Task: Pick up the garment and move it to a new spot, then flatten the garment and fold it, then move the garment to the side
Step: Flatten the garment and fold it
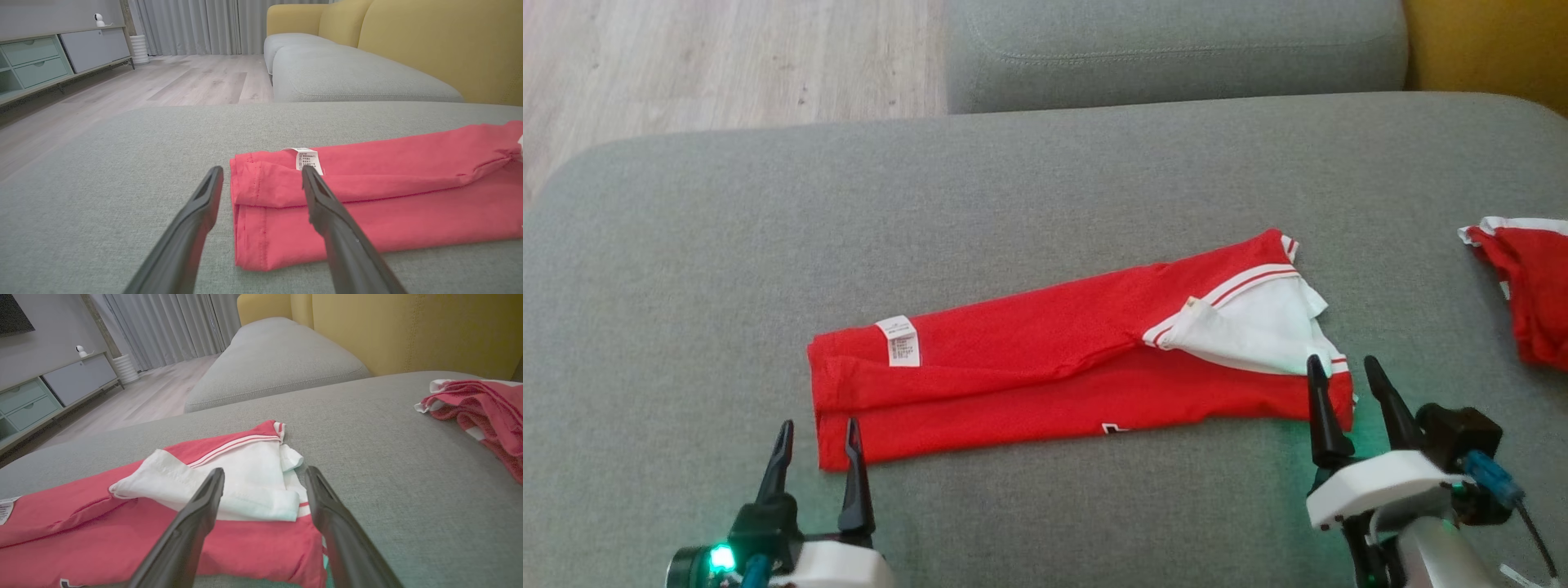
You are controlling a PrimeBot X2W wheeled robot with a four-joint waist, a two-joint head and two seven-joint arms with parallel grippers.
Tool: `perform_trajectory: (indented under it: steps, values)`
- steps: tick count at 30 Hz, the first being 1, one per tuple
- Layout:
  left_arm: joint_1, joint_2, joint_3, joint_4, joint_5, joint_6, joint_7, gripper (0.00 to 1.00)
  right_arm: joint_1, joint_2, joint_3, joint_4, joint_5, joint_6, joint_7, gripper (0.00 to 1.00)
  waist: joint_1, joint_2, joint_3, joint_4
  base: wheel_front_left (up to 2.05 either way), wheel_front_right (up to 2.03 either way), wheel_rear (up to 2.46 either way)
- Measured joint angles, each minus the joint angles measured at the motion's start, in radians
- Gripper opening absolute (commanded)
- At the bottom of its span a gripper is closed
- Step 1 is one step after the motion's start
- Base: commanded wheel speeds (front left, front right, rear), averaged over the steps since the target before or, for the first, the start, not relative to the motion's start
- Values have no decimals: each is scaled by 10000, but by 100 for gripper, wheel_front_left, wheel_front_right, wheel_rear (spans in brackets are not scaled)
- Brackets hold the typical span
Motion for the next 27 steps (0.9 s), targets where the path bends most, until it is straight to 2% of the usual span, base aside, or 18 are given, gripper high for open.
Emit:
perform_trajectory:
  steps: [8,13,18,21,26,27]
  values:
    - [-47,-92,-25,-44,165,-253,0,100,-1034,33,-31,913,-313,0,44,100,1,0,435,204,0,0,0]
    - [-319,-107,-278,94,-31,-330,0,100,-2238,-59,-454,1996,-560,0,761,100,2,0,836,474,0,0,0]
    - [-516,-117,-606,213,-500,-230,0,100,-2870,-230,-1045,3166,-637,0,1250,100,3,-1,1238,783,0,0,0]
    - [-550,-117,-686,249,-539,-188,0,100,-3111,-247,-1361,3572,-780,0,1174,100,2,0,1433,907,0,0,0]
    - [-707,-119,-690,282,-552,-155,0,100,-3479,-232,-1037,3952,-568,0,1030,100,2,0,1580,922,0,0,0]
    - [-721,-119,-694,293,-548,-155,0,100,-3480,-236,-836,3975,-387,0,1001,75,2,0,1585,899,0,0,0]
